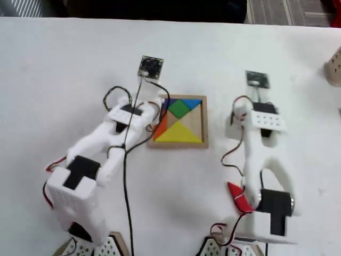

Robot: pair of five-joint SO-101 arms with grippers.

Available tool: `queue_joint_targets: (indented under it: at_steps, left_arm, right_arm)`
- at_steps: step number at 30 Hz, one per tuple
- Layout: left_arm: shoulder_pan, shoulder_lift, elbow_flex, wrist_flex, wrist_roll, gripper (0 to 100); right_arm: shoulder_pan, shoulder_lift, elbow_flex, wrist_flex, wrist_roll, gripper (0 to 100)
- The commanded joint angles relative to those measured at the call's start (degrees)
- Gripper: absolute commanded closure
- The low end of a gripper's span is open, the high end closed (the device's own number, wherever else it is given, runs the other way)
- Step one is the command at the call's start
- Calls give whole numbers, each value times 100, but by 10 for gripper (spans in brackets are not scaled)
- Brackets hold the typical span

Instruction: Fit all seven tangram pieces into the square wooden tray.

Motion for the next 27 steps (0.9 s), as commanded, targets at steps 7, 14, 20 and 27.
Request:
queue_joint_targets:
  at_steps: [7, 14, 20, 27]
  left_arm:
    - [22, -1376, 290, 721, -62, 973]
    - [145, -2387, 1178, 721, -554, 972]
    - [-136, -2299, 1354, 721, -1002, 972]
    - [-1130, -2202, 1688, 730, -1037, 972]
  right_arm:
    - [1446, -1675, 1055, 259, 747, 981]
    - [1675, -2826, 2347, 479, 2259, 949]
    - [1587, -3327, 2989, 312, 2295, 929]
    - [831, -3723, 3218, 295, 2356, 919]
